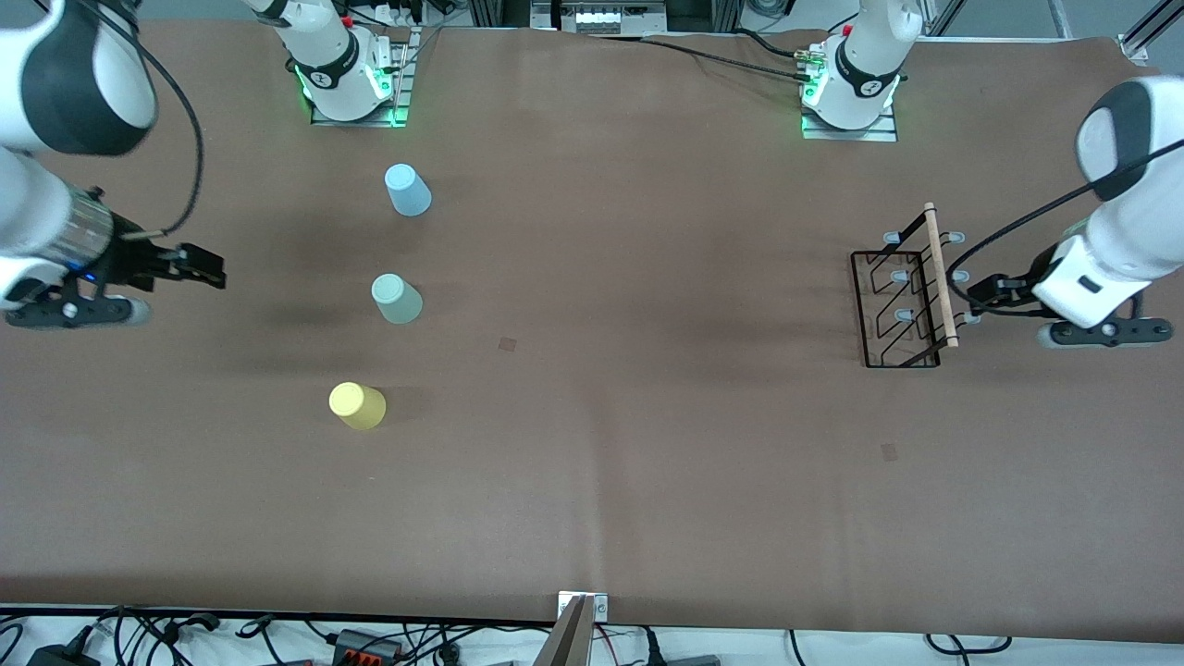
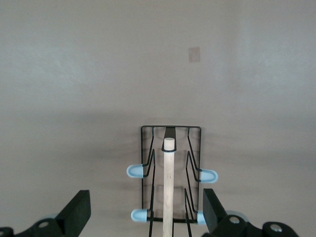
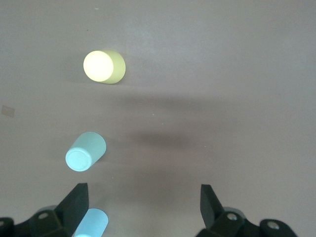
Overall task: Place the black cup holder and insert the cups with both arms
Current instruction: 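Reach the left gripper to the rack dowel while the right gripper approaches the teal cup, then grasp the rack dowel with the left gripper while the right gripper grasps the teal cup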
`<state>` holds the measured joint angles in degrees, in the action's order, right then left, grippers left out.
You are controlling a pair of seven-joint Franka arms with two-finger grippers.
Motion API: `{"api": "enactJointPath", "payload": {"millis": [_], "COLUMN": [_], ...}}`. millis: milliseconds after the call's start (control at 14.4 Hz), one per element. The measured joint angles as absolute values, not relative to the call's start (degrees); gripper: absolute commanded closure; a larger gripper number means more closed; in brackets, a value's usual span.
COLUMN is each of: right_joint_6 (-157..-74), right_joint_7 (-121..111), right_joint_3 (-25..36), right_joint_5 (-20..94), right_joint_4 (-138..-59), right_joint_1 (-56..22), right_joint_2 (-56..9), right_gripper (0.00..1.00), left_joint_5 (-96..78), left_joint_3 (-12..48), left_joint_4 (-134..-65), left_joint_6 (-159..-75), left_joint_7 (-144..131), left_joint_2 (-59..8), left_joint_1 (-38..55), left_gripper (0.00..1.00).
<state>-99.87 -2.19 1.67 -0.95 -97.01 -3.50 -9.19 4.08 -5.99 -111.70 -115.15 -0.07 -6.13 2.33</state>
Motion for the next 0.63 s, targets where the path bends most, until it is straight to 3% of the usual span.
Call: {"api": "enactJointPath", "payload": {"millis": [417,625], "right_joint_6": [-100.3,-102.8], "right_joint_7": [-0.1,2.1], "right_joint_3": [1.6,1.6], "right_joint_5": [-0.9,-0.9], "right_joint_4": [-97.0,-99.6], "right_joint_1": [-6.6,-7.8], "right_joint_2": [-13.7,-14.9], "right_gripper": [0.00,0.00], "left_joint_5": [4.1,4.1], "left_joint_3": [-6.0,-6.0], "left_joint_4": [-122.4,-125.1], "left_joint_6": [-123.1,-123.7], "left_joint_7": [1.5,1.6], "left_joint_2": [-5.6,-4.6], "left_joint_1": [2.0,2.0], "left_gripper": [0.02,0.21]}}
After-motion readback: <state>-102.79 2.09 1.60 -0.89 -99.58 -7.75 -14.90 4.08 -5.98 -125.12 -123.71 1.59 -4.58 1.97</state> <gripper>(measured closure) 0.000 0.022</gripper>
